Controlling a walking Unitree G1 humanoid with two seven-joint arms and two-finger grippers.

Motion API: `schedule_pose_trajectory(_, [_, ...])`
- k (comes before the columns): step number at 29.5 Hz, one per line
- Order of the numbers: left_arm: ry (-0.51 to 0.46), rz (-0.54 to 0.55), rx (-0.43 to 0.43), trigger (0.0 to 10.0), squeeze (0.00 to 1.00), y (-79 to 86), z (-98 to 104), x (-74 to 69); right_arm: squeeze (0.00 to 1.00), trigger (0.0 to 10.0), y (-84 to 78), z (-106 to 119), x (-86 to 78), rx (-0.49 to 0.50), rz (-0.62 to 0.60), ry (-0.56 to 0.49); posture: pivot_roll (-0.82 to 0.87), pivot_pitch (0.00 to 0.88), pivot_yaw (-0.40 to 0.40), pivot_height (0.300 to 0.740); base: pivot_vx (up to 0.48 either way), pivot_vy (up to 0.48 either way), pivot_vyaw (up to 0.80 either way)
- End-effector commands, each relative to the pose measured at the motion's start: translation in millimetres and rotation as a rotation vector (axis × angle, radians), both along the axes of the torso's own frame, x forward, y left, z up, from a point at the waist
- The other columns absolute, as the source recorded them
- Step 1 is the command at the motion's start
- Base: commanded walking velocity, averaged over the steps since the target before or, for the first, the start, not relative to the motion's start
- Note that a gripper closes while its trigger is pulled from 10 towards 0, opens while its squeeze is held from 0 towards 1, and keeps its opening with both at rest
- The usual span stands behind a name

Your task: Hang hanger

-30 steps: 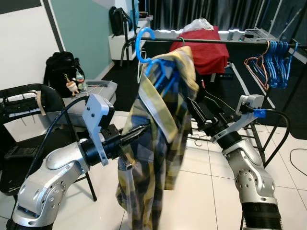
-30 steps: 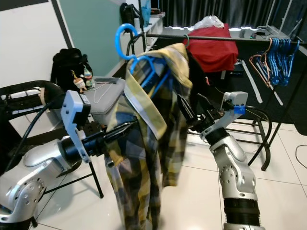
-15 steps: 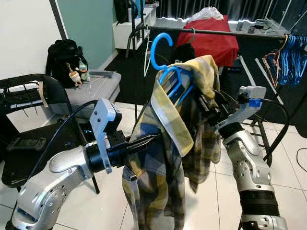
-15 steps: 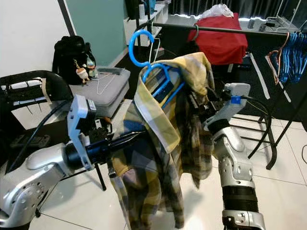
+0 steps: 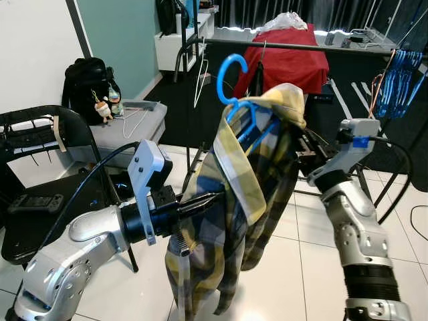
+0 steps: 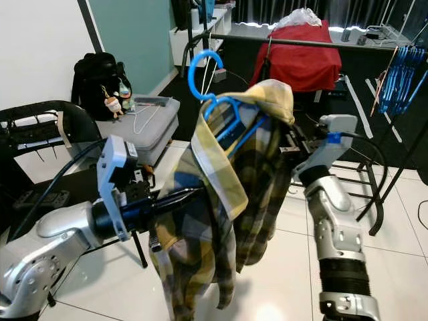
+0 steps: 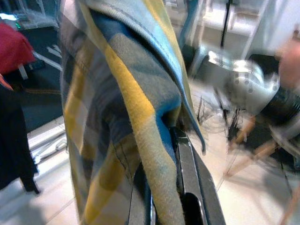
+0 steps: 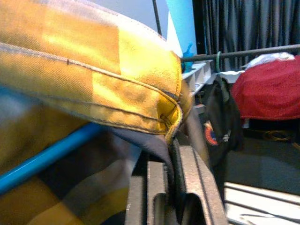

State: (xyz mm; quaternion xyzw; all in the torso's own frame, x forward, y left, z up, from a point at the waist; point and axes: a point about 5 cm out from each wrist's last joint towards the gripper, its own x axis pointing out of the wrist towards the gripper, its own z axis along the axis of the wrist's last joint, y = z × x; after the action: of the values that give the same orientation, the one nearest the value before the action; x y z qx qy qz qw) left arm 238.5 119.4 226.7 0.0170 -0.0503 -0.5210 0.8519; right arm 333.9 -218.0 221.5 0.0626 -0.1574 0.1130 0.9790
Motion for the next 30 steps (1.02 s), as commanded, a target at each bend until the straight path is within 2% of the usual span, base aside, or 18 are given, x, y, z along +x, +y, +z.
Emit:
schedule_pose_trajectory(1, [-0.065,0.031,0.216,10.0,0.00,13.2,-14.2,2.2,0.00,0.0,-30.9,31.9,-2.5,-0.075,-0.078,-0.064,-0.09,0.000,-0.015,0.740,0.000,0.000,0.00])
schedule_pose_trajectory(3, [-0.065,0.031,0.216,10.0,0.00,13.2,-14.2,2.2,0.00,0.0,-30.9,31.9,-2.5,-0.075,-0.078,-0.064,-0.09,0.000,-0.015,0.740,0.000,0.000,0.00])
schedule_pose_trajectory(4, [-0.093,0.052,0.340,10.0,0.00,21.9,-23.2,5.5,0.00,0.0,-44.1,45.5,-4.5,-0.129,-0.114,-0.080,-0.09,0.000,-0.015,0.740,0.000,0.000,0.00])
schedule_pose_trajectory(5, [-0.093,0.052,0.340,10.0,0.00,21.9,-23.2,5.5,0.00,0.0,-44.1,45.5,-4.5,-0.129,-0.114,-0.080,-0.09,0.000,-0.015,0.740,0.000,0.000,0.00])
schedule_pose_trajectory(6, [-0.121,0.069,0.434,10.0,0.00,29.7,-28.2,8.8,0.00,0.0,-56.5,57.5,-7.2,-0.176,-0.147,-0.092,-0.09,0.000,-0.019,0.740,0.000,0.000,0.00])
schedule_pose_trajectory(8, [-0.121,0.069,0.434,10.0,0.00,29.7,-28.2,8.8,0.00,0.0,-56.5,57.5,-7.2,-0.176,-0.147,-0.092,-0.09,0.000,-0.019,0.740,0.000,0.000,0.00])
schedule_pose_trajectory(9, [-0.152,0.076,0.495,10.0,0.00,35.5,-28.4,11.4,0.00,0.0,-68.6,66.2,-9.5,-0.224,-0.182,-0.091,-0.09,0.000,-0.021,0.740,0.000,0.000,0.00])
schedule_pose_trajectory(13, [-0.174,0.062,0.510,10.0,0.00,37.7,-24.6,11.7,0.00,0.0,-78.2,71.8,-10.8,-0.258,-0.208,-0.085,-0.09,0.000,-0.021,0.740,0.000,0.000,0.00])
schedule_pose_trajectory(16, [-0.189,-0.104,0.382,10.0,0.00,27.9,-2.9,-2.3,0.00,0.0,-79.5,62.0,-5.7,-0.338,-0.172,-0.017,-0.09,0.000,-0.034,0.740,0.000,0.000,0.00])
schedule_pose_trajectory(18, [-0.189,-0.104,0.382,10.0,0.00,27.9,-2.9,-2.3,0.00,0.0,-79.5,62.0,-5.7,-0.338,-0.172,-0.017,-0.09,0.000,-0.034,0.740,0.000,0.000,0.00])
schedule_pose_trajectory(20, [-0.205,-0.198,0.379,10.0,0.00,26.4,2.7,-11.4,0.00,0.0,-73.2,50.7,-3.6,-0.375,-0.095,0.034,-0.08,0.000,-0.038,0.740,0.000,0.000,0.00])
schedule_pose_trajectory(21, [-0.204,-0.245,0.458,10.0,0.00,33.9,2.4,-14.1,0.00,0.0,-66.5,40.5,-5.7,-0.415,0.022,0.084,-0.08,0.000,-0.041,0.740,0.000,0.000,0.00])
schedule_pose_trajectory(23, [-0.204,-0.245,0.458,10.0,0.00,33.9,2.4,-14.1,0.00,0.0,-66.5,40.5,-5.7,-0.415,0.022,0.084,-0.08,0.000,-0.041,0.740,0.000,0.000,0.00])
schedule_pose_trajectory(25, [-0.209,-0.200,0.799,10.0,0.00,68.0,-11.4,0.1,0.00,0.0,-61.5,22.1,-24.0,-0.531,0.319,0.207,-0.08,0.000,-0.046,0.740,0.000,0.000,0.00])
schedule_pose_trajectory(26, [-0.209,-0.200,0.799,10.0,0.00,68.0,-11.4,0.1,0.00,0.0,-61.5,22.1,-24.0,-0.531,0.319,0.207,-0.08,0.000,-0.046,0.740,0.000,0.000,0.00])
schedule_pose_trajectory(27, [-0.209,-0.198,0.899,10.0,0.00,80.0,-15.3,4.3,0.00,0.0,-61.9,16.7,-33.4,-0.566,0.431,0.258,-0.08,0.000,-0.050,0.740,0.000,0.000,0.00])
schedule_pose_trajectory(29, [-0.209,-0.198,0.899,10.0,0.00,80.0,-15.3,4.3,0.00,0.0,-61.9,16.7,-33.4,-0.566,0.431,0.258,-0.08,0.000,-0.050,0.740,0.000,0.000,0.00])
schedule_pose_trajectory(30, [-0.217,-0.224,0.959,10.0,0.00,84.2,-18.0,5.2,0.00,0.0,-63.1,13.1,-42.8,-0.581,0.535,0.299,-0.08,0.000,-0.054,0.740,0.000,0.000,0.00])
